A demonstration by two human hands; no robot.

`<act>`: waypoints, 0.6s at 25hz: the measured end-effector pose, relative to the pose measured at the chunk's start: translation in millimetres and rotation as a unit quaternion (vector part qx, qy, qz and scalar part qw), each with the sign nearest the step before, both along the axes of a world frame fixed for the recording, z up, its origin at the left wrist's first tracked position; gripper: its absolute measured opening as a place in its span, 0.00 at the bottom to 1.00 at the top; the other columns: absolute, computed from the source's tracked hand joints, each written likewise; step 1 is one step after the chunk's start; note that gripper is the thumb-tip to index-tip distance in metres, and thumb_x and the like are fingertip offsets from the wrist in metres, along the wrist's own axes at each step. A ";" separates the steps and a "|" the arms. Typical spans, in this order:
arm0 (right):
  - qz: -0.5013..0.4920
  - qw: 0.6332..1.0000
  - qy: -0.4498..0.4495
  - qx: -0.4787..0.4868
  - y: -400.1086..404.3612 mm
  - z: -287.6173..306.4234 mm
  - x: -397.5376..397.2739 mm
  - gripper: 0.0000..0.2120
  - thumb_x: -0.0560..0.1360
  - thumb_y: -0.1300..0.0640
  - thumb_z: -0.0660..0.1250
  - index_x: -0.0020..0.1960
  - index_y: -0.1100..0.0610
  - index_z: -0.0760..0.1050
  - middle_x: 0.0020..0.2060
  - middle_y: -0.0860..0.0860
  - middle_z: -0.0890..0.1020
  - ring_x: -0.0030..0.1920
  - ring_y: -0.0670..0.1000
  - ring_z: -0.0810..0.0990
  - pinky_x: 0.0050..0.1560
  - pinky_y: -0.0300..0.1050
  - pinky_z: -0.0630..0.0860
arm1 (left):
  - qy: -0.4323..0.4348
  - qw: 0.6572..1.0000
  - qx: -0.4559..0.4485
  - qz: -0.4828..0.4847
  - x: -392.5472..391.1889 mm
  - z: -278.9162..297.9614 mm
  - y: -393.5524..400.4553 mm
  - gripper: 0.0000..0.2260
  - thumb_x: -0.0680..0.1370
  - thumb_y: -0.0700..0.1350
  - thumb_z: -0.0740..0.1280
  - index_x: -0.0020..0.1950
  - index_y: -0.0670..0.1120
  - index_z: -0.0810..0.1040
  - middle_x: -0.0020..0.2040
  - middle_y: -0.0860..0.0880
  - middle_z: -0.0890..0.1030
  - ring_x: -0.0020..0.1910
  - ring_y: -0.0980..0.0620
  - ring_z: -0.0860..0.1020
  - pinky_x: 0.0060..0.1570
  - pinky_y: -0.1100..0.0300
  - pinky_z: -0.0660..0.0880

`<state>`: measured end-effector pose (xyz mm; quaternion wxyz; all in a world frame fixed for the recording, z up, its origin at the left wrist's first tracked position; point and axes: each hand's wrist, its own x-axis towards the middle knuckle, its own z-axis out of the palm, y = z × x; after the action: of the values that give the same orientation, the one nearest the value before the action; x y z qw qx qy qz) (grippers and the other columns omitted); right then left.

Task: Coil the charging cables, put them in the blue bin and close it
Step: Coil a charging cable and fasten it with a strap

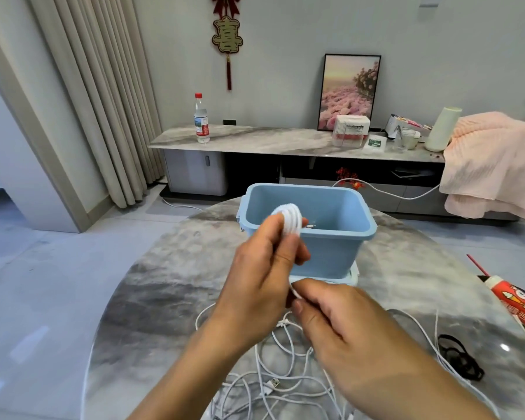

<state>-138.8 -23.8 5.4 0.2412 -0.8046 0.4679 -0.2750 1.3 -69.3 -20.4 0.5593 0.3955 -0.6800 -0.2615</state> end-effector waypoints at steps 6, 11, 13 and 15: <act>-0.072 0.972 0.042 -0.218 -20.5 29.6 -51.1 0.13 0.68 0.39 0.71 0.35 0.48 0.79 0.24 0.43 0.75 0.26 0.45 0.69 0.28 0.38 0.65 | -0.029 0.975 0.112 -0.190 2.6 7.2 4.2 0.14 0.82 0.47 0.57 0.44 0.40 0.75 0.33 0.47 0.72 0.34 0.48 0.70 0.37 0.55 0.69; -0.012 0.969 -0.193 -0.157 -46.4 11.5 -66.1 0.09 0.70 0.43 0.74 0.41 0.48 0.84 0.32 0.50 0.83 0.31 0.54 0.79 0.33 0.49 0.75 | 0.116 0.916 0.231 -0.307 -2.4 13.8 9.6 0.11 0.79 0.45 0.59 0.45 0.41 0.78 0.29 0.48 0.67 0.34 0.41 0.64 0.41 0.66 0.72; -0.029 0.955 -0.268 -0.126 -53.5 1.3 -66.0 0.06 0.70 0.46 0.74 0.42 0.48 0.84 0.33 0.48 0.84 0.31 0.46 0.78 0.34 0.39 0.75 | 0.178 0.886 0.263 -0.337 -6.8 12.5 11.2 0.11 0.79 0.45 0.59 0.43 0.41 0.77 0.29 0.49 0.65 0.31 0.43 0.60 0.41 0.63 0.73; -0.042 0.953 -0.272 -0.124 -57.8 -11.0 -59.4 0.08 0.72 0.45 0.72 0.41 0.49 0.84 0.32 0.49 0.83 0.31 0.42 0.76 0.34 0.36 0.72 | 0.246 0.859 0.293 -0.340 -10.1 10.9 11.1 0.11 0.78 0.46 0.60 0.41 0.42 0.77 0.28 0.50 0.64 0.28 0.52 0.61 0.40 0.60 0.74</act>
<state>-198.2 -81.6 -5.6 0.2462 -0.7025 0.3804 -0.5488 -8.8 -58.3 -9.5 0.4429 0.2082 -0.5043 -0.7115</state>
